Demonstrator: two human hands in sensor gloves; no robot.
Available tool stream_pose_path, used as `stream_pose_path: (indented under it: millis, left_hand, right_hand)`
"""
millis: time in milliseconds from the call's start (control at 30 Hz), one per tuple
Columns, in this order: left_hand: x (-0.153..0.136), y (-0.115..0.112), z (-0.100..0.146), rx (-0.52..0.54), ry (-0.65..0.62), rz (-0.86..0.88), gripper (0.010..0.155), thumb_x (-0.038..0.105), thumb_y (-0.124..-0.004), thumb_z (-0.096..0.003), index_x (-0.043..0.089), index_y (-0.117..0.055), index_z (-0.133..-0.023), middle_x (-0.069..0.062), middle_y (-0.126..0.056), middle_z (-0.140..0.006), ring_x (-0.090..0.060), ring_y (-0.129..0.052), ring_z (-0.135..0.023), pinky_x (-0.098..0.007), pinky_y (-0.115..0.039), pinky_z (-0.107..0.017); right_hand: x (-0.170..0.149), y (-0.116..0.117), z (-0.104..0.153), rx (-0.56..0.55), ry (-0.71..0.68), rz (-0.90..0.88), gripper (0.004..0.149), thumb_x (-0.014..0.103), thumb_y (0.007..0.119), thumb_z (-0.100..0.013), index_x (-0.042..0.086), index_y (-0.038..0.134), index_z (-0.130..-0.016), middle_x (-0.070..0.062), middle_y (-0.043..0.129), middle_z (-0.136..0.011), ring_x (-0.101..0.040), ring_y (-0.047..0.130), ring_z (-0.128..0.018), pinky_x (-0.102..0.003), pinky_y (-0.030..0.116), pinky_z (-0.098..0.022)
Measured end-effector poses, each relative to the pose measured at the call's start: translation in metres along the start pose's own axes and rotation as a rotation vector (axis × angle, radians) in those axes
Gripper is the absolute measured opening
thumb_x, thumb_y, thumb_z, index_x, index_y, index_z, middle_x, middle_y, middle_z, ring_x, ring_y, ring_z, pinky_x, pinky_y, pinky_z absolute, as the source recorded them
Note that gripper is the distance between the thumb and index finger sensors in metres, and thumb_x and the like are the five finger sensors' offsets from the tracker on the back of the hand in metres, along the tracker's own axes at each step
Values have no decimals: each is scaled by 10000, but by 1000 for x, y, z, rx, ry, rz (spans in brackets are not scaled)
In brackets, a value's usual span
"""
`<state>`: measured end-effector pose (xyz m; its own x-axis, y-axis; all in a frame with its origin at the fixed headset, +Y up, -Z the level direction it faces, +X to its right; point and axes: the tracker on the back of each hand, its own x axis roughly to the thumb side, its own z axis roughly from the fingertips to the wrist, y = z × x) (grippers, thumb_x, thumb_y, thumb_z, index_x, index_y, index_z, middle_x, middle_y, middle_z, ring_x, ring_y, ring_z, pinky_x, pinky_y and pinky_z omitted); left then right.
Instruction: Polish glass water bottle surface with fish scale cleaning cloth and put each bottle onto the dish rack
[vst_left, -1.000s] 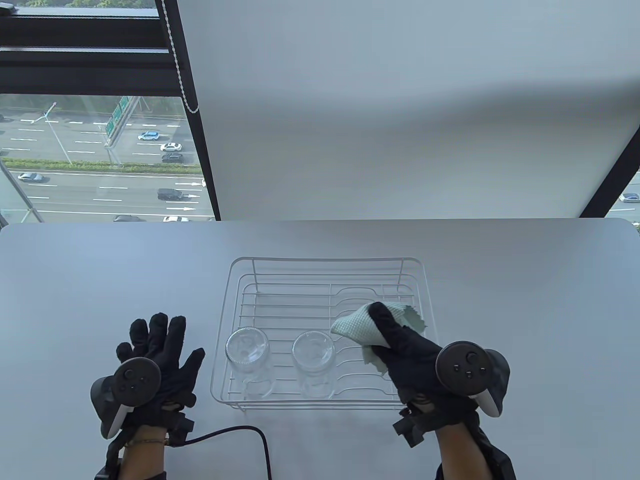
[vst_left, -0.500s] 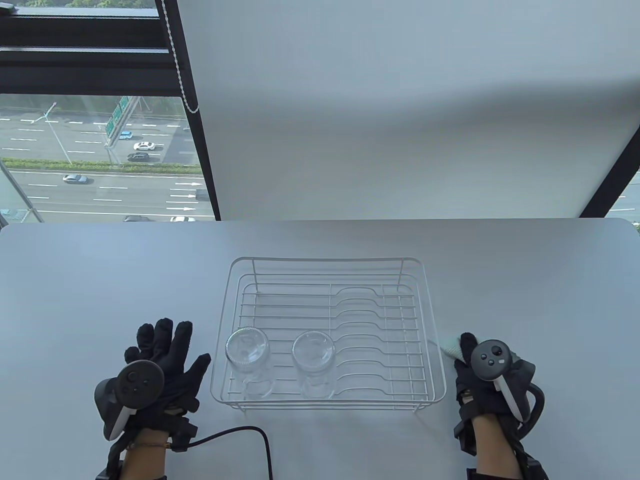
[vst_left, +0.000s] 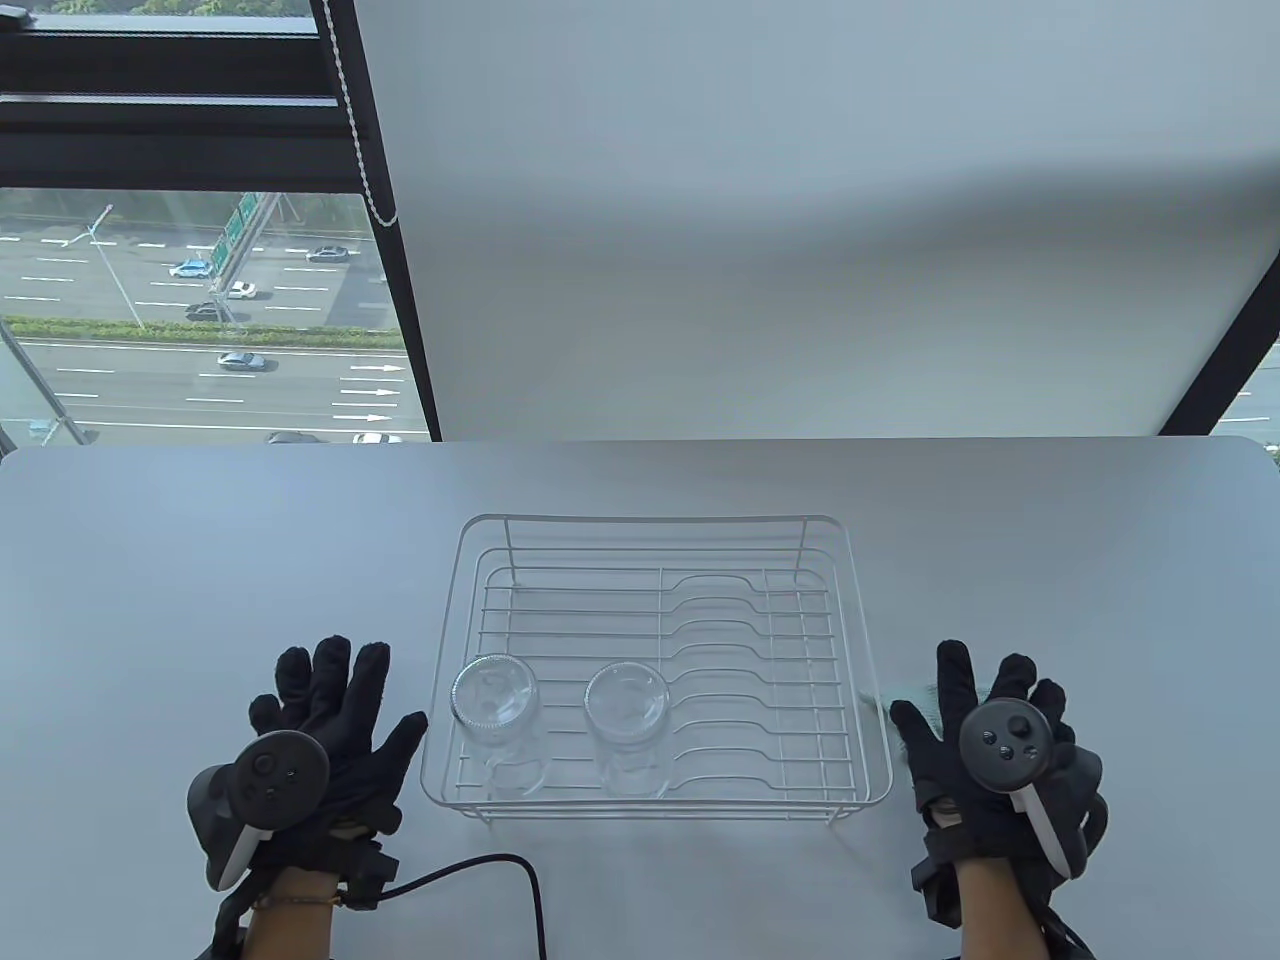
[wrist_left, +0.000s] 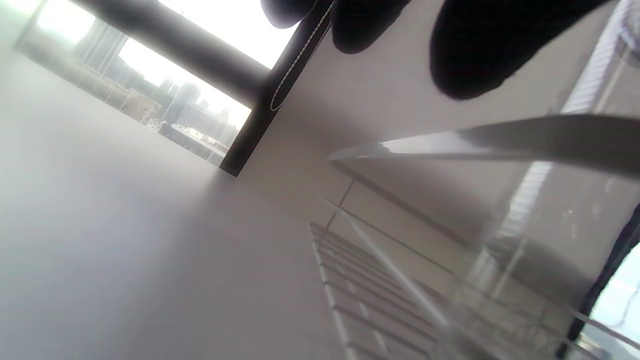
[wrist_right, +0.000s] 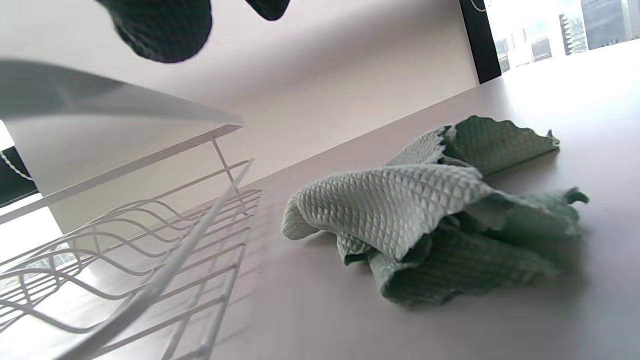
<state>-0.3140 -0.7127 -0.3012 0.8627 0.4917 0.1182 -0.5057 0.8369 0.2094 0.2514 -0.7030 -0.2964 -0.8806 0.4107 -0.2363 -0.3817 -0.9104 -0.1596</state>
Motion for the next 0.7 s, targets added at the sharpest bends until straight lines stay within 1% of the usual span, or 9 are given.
stream_pose_path:
  millis: [33,67,100,133,167,233,300,467,700]
  left_hand:
    - [1,-1,0,-6,-7,-11,765,598,-780,-489,300,-525,-1146,-55,-364,-1226,-408,-178,-1124,-700,-205,-718]
    - [1,-1,-1,-16,-6,-15,767,603,-778,-489,302,-524,-1147,-55,-363,-1228,-404,-176,-1124,-700,-198,-716]
    - [1,-2,-1,-21,-3,-14,768,605,-776,-489,304,-522,-1148,-53,-361,-1228,-403,-173,-1124,-701,-194,-714]
    - [2,-2,-1,-32,0,-12,772,611,-772,-488,307,-514,-1149,-53,-358,-1229,-399,-164,-1123,-700,-186,-713]
    - [2,-3,-1,-34,0,-13,772,613,-771,-488,310,-512,-1150,-52,-359,-1229,-395,-164,-1124,-698,-183,-712]
    - [2,-3,-1,-42,5,-15,778,618,-770,-486,313,-502,-1151,-53,-362,-1228,-372,-162,-1127,-688,-177,-714]
    - [3,-3,-1,-47,1,-13,781,621,-770,-484,331,-483,-1151,-37,-370,-1230,-352,-163,-1129,-681,-175,-717]
    - [3,-8,-2,-66,4,-11,778,626,-756,-485,322,-492,-1151,-37,-366,-1230,-355,-161,-1128,-680,-170,-716]
    - [3,-9,-2,-70,6,-3,775,621,-757,-488,312,-498,-1151,-47,-367,-1228,-365,-162,-1126,-688,-172,-711]
  right_hand:
    - [4,3,0,23,-28,-6,704,686,628,-519,473,317,-1114,-122,70,-1192,-467,64,-1042,-669,102,-676]
    - [6,8,0,78,-28,-23,712,696,619,-515,479,305,-1115,-94,36,-1193,-441,11,-1043,-674,47,-654]
    - [6,9,-1,101,-30,-26,716,700,612,-513,474,301,-1118,-90,16,-1188,-437,-17,-1036,-680,25,-639]
    - [7,15,-1,162,-32,-36,735,711,592,-514,486,218,-1105,-86,-16,-1182,-428,-54,-1027,-685,-5,-620]
    - [7,16,-2,172,-33,-39,746,714,588,-514,491,175,-1095,-80,-31,-1177,-425,-72,-1022,-684,-16,-614]
    - [6,19,-2,196,-38,-42,752,728,573,-508,490,162,-1092,-72,-41,-1176,-415,-88,-1020,-683,-34,-604]
    - [5,19,-3,196,-39,-52,759,730,574,-508,487,155,-1092,-63,-50,-1172,-407,-101,-1016,-676,-48,-600]
    - [4,20,-5,227,-35,-64,749,724,580,-514,479,185,-1101,-54,-47,-1173,-391,-111,-1014,-664,-60,-599]
    - [4,21,-4,227,-29,-70,746,717,582,-519,468,195,-1106,-68,-25,-1180,-394,-98,-1017,-663,-58,-599]
